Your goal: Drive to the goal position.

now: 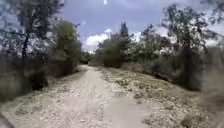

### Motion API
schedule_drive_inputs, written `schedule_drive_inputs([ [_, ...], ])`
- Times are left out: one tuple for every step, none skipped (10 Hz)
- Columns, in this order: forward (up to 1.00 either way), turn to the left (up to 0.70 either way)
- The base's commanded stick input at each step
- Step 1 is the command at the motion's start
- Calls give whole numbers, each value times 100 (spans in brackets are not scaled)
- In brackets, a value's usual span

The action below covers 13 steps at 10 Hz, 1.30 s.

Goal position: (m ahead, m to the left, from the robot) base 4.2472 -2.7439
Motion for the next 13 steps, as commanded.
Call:
schedule_drive_inputs([
  [50, 1],
  [50, 1],
  [50, 1],
  [50, 1],
  [50, 1],
  [50, 1],
  [50, 1],
  [50, 1],
  [50, 1],
  [50, 1],
  [50, 1],
  [50, 1],
  [50, 33],
])
